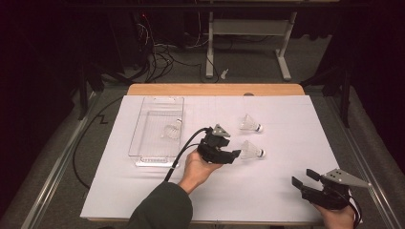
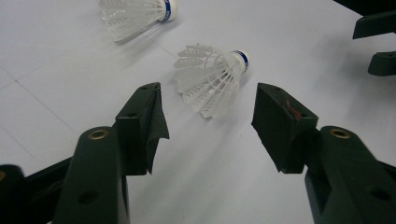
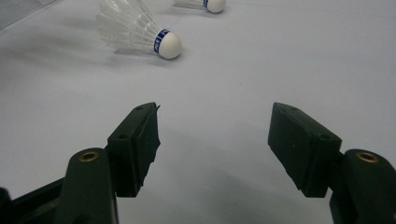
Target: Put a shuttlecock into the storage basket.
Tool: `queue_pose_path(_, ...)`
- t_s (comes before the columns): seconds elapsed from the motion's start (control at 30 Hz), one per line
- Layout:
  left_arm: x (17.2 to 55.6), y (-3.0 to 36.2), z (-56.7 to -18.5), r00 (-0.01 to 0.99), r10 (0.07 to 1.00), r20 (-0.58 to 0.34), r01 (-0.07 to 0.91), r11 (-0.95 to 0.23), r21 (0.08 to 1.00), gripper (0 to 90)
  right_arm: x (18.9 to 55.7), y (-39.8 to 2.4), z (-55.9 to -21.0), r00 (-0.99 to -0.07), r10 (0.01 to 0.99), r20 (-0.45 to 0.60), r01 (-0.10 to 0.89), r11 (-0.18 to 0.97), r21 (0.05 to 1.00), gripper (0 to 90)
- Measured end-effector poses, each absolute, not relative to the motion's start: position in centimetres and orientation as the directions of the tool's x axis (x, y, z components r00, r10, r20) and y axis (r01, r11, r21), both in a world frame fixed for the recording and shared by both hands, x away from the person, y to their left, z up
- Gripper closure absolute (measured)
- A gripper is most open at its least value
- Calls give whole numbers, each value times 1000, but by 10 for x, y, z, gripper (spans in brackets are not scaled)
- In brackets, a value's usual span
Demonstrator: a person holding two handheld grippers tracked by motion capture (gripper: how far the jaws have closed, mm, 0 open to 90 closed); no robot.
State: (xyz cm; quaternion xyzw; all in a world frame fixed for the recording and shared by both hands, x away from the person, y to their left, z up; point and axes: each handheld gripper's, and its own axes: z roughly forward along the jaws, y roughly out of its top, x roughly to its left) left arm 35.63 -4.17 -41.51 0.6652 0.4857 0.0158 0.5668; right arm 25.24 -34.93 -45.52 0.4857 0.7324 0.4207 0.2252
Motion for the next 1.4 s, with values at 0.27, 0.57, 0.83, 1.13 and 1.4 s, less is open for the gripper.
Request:
queue_pose_path(0.27,362,-51,-423,525,668,-528,643,95,760,439,254,-348,-456,-434,898,74,523,183,833,340)
queue_pose_path(0.57,362,-59,-426,536,667,-517,644,74,762,441,253,-349,-456,-432,899,75,521,181,834,340)
queue_pose_path(0.83,364,-71,-431,549,662,-510,655,39,755,490,252,-350,-455,-431,899,77,519,177,836,340)
queue_pose_path(1.13,368,-79,-437,553,662,-505,668,10,744,534,252,-349,-455,-436,898,63,521,194,831,341)
queue_pose_path(1.4,372,-81,-443,546,662,-514,686,-1,727,594,253,-349,-456,-435,898,64,521,193,831,342)
